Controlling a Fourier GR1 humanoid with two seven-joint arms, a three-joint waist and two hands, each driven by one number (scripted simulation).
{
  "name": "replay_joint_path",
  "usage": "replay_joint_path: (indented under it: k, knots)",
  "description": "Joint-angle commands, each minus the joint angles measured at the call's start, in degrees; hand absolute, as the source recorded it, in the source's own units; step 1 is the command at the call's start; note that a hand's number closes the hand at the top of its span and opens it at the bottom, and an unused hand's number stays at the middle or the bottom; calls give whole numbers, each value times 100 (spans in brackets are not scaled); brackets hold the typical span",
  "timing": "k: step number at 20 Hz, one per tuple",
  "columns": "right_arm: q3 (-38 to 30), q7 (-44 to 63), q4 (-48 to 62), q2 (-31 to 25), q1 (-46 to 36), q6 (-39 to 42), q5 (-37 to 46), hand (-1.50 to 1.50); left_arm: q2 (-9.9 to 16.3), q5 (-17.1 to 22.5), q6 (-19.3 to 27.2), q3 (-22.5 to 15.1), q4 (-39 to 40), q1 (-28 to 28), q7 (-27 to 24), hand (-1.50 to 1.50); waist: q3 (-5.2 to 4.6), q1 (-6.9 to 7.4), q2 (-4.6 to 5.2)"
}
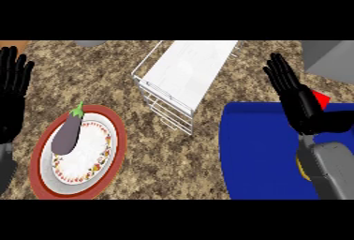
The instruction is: Pick the lemon from the tray and place it in the tiered shelf
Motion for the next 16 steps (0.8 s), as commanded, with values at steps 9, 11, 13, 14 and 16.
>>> replay_joint_path:
  k: [9, 11, 13, 14, 16]
  knots:
    - [-2501, 332, 810, -1036, 2198, -3873, 1102, 150, -105, -321, -165, -875, 817, 1549, 711, 0, -185, -1507, -243]
    - [-2621, -241, 138, -265, 2633, -4244, 841, -150, -235, -405, -192, -1101, 847, 1653, 752, 0, -160, -1191, -314]
    - [-2576, -672, -680, 144, 3213, -4185, 719, -150, -400, -582, -154, -1440, 659, 1495, 953, 0, -155, -917, -302]
    - [-2379, -916, -1022, 460, 3564, -4259, 839, -150, -404, -622, -190, -1418, 728, 1537, 788, 0, -161, -788, -287]
    - [-2148, -1127, -1605, 587, 3979, -4271, 1064, -150, -418, -710, -300, -1599, 649, 1501, 911, 0, -161, -552, -252]
